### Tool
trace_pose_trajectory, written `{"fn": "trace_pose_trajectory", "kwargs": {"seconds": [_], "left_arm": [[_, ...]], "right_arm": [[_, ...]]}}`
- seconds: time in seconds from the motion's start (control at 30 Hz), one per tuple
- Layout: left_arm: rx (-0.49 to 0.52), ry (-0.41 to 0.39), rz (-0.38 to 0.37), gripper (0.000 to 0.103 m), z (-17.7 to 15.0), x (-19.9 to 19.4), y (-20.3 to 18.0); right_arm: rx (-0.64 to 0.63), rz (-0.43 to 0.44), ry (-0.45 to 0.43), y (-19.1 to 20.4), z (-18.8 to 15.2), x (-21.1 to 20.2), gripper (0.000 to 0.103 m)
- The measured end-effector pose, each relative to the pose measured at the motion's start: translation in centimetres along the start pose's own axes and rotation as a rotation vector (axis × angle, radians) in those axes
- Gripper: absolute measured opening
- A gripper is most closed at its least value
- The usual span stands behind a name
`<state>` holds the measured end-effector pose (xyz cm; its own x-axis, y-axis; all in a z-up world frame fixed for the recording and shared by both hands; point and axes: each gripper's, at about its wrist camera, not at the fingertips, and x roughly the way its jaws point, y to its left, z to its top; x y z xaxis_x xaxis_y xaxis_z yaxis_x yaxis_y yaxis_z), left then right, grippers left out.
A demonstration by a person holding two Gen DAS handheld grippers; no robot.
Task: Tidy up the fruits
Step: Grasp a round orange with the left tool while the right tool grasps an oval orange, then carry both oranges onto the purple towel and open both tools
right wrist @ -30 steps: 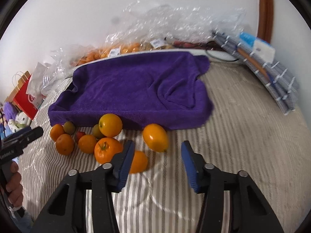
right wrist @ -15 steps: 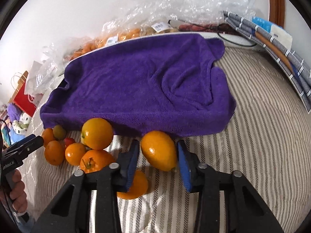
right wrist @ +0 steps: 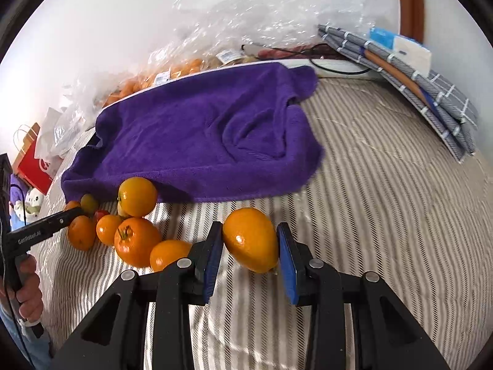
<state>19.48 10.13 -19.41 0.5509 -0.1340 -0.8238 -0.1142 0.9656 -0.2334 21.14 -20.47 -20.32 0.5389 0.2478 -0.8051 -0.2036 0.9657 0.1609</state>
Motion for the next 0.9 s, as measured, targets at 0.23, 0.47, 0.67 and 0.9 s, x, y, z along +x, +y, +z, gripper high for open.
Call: {"fn": "trace_pose_trajectory", "kwargs": {"seconds": [0.23,0.47,0.67,0.9], "left_arm": [[-0.024,-0.01,0.001,0.039,-0.3,-1.6,0.2],[-0.019,-0.055,-0.001,0.039,0.6,-4.8,-0.4],[0.01,-0.1,0.007,0.039,2.8,-7.1,-1.7],[0.019,-0.14,-0.004,0.039,6.3,-8.1,-3.3]], "right_arm": [[0.015,-0.019,-0.013,-0.2,-0.3,-2.0,0.035],[0.001,-0.035,-0.051,0.6,0.5,-4.4,0.035],[-0.002,-0.045,-0.091,0.8,2.7,-5.9,0.035],[-0.016,-0.062,-0.154,0.9,6.3,-7.4,0.035]]}}
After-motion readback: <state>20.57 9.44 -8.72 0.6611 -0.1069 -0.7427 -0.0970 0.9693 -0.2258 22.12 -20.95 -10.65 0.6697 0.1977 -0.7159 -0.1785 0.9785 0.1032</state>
